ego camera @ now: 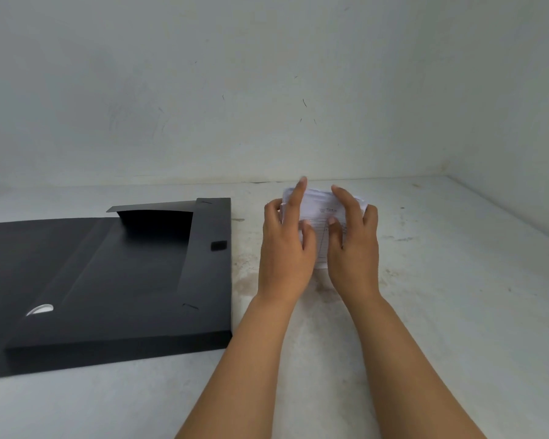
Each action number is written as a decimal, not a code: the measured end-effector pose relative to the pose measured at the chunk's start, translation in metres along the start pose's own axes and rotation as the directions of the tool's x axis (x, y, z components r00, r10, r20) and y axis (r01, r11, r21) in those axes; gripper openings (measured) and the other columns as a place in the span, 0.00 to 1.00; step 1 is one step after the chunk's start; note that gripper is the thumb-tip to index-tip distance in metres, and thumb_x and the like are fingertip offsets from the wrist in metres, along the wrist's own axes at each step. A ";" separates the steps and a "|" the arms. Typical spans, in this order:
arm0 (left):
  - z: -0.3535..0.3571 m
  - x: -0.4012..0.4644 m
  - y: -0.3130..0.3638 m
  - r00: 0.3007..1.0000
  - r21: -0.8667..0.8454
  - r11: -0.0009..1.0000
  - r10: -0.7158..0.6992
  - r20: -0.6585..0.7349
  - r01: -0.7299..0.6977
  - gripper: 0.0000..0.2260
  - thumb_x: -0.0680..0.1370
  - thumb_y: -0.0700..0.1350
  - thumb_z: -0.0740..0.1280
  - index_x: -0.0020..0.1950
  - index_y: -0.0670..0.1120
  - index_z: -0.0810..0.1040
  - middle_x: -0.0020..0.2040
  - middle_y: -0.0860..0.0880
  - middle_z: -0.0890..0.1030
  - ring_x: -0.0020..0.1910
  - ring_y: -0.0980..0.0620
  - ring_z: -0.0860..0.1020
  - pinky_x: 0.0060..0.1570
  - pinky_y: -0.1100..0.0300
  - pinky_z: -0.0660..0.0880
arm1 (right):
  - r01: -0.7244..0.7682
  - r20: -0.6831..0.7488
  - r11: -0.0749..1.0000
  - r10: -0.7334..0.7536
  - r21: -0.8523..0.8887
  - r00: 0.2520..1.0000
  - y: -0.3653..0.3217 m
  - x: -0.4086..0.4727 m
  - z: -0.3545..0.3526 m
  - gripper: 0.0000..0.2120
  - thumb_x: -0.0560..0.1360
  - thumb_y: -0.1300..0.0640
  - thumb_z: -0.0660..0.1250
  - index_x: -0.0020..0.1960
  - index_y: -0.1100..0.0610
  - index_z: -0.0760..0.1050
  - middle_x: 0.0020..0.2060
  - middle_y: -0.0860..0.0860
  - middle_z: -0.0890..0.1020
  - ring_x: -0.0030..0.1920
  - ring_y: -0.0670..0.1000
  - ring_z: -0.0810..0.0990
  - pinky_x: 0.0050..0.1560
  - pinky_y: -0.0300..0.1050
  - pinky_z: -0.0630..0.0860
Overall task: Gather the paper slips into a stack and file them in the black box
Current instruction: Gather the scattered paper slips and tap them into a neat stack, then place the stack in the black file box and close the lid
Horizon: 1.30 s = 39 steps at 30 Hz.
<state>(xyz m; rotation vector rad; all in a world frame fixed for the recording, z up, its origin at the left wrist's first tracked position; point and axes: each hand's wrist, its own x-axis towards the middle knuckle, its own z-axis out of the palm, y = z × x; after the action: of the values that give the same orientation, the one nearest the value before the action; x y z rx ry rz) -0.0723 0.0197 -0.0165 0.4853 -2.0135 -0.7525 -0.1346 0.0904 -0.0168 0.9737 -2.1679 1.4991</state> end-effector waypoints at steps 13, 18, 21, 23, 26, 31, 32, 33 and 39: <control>0.002 -0.001 -0.019 0.909 -0.182 0.895 -0.417 -0.020 0.406 0.07 0.78 0.38 0.63 0.54 0.45 0.78 0.45 0.54 0.79 0.44 0.55 0.77 0.37 0.73 0.69 | -0.407 0.001 0.909 0.408 0.086 0.913 0.017 0.010 -0.008 0.09 0.76 0.63 0.64 0.55 0.59 0.78 0.48 0.52 0.82 0.46 0.48 0.77 0.48 0.40 0.72; 0.002 -0.001 -0.021 0.894 -0.191 0.880 -0.447 -0.023 0.435 0.07 0.76 0.37 0.65 0.51 0.45 0.79 0.42 0.55 0.78 0.41 0.57 0.77 0.37 0.73 0.70 | -0.405 0.043 0.914 0.406 -0.031 0.913 0.021 0.009 -0.008 0.09 0.75 0.65 0.64 0.55 0.61 0.78 0.50 0.54 0.83 0.45 0.49 0.76 0.46 0.39 0.71; -0.002 0.001 -0.016 0.908 -0.219 0.892 -0.416 -0.054 0.395 0.07 0.76 0.37 0.65 0.50 0.45 0.80 0.42 0.56 0.79 0.39 0.62 0.77 0.36 0.76 0.70 | -0.350 -0.001 0.937 0.350 0.003 0.937 0.016 0.009 -0.010 0.08 0.76 0.65 0.63 0.53 0.60 0.78 0.44 0.51 0.80 0.44 0.48 0.76 0.38 0.29 0.67; -0.001 0.001 -0.016 0.913 -0.207 0.897 -0.406 -0.031 0.392 0.07 0.77 0.37 0.65 0.51 0.45 0.80 0.42 0.55 0.79 0.39 0.61 0.77 0.36 0.76 0.69 | -0.346 0.008 0.938 0.346 -0.013 0.938 0.017 0.008 -0.010 0.07 0.76 0.66 0.62 0.52 0.60 0.77 0.42 0.50 0.78 0.42 0.49 0.75 0.35 0.27 0.65; 0.004 -0.003 -0.020 0.900 -0.129 0.891 -0.435 0.039 0.436 0.06 0.77 0.37 0.64 0.51 0.43 0.79 0.42 0.53 0.78 0.40 0.56 0.75 0.34 0.75 0.66 | -0.386 0.064 0.913 0.396 -0.128 0.916 0.025 0.007 -0.006 0.07 0.75 0.67 0.61 0.48 0.63 0.77 0.40 0.54 0.78 0.39 0.52 0.72 0.29 0.39 0.62; 0.004 -0.004 -0.024 0.885 -0.104 0.879 -0.463 0.042 0.465 0.06 0.77 0.37 0.64 0.46 0.47 0.79 0.34 0.60 0.74 0.34 0.62 0.73 0.30 0.77 0.68 | -0.415 0.070 0.897 0.429 -0.152 0.901 0.031 0.007 -0.003 0.07 0.75 0.67 0.61 0.46 0.65 0.77 0.37 0.56 0.79 0.36 0.54 0.73 0.37 0.44 0.68; 0.004 -0.004 -0.023 0.885 -0.104 0.879 -0.465 0.034 0.466 0.06 0.77 0.37 0.64 0.47 0.46 0.79 0.35 0.60 0.74 0.34 0.62 0.73 0.31 0.76 0.68 | -0.414 0.068 0.897 0.428 -0.156 0.901 0.031 0.006 -0.003 0.07 0.75 0.67 0.61 0.46 0.65 0.77 0.36 0.56 0.79 0.36 0.54 0.73 0.37 0.44 0.68; 0.003 -0.005 -0.023 0.888 -0.106 0.882 -0.460 0.025 0.460 0.06 0.77 0.37 0.64 0.48 0.45 0.80 0.35 0.59 0.75 0.35 0.61 0.74 0.32 0.75 0.67 | -0.414 0.064 0.897 0.427 -0.158 0.902 0.030 0.006 -0.003 0.07 0.75 0.67 0.61 0.46 0.65 0.78 0.36 0.56 0.79 0.36 0.54 0.73 0.37 0.43 0.67; -0.006 -0.012 0.006 0.942 -0.081 0.939 -0.335 0.003 0.334 0.11 0.78 0.39 0.64 0.58 0.46 0.80 0.50 0.50 0.84 0.46 0.55 0.79 0.41 0.71 0.72 | -0.409 -0.044 0.912 0.408 -0.033 0.912 0.011 0.007 -0.013 0.11 0.78 0.64 0.59 0.56 0.61 0.77 0.43 0.49 0.77 0.42 0.49 0.73 0.42 0.40 0.67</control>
<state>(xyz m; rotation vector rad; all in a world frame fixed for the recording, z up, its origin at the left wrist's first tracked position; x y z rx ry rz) -0.0616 0.0294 -0.0172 0.7960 -1.9040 -1.0303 -0.1491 0.1018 -0.0153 0.4876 -2.4731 1.6207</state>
